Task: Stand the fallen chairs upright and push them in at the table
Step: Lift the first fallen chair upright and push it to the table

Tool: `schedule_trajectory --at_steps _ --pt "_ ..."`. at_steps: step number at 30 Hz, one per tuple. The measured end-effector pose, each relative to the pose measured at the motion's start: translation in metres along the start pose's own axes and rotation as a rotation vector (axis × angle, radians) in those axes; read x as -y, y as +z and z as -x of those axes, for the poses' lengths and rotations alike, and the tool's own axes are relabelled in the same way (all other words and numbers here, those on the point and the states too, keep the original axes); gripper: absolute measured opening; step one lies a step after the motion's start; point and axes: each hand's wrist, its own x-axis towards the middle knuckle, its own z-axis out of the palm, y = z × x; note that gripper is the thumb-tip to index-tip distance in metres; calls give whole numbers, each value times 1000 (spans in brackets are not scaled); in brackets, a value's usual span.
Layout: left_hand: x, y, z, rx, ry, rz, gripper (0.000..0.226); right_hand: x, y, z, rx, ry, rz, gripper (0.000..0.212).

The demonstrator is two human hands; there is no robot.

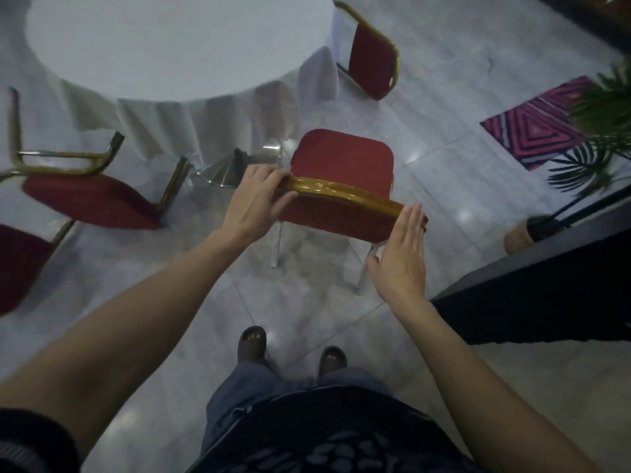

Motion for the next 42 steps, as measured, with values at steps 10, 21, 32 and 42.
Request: schedule_trajectory --at_steps 10,21,32,42 --pt "-42 7 49 -105 -25 -17 36 -47 -18 -36 66 -181 -29 105" --pt "-51 9 66 -119 106 16 37 -64 -32 -68 43 -417 -136 77" --pt "-82 43 99 -141 -22 -206 58 -94 -20 -91 -47 -781 -211 66" --pt "-142 83 93 -199 -490 -163 78 -104 -15 -112 48 -903 -149 75"
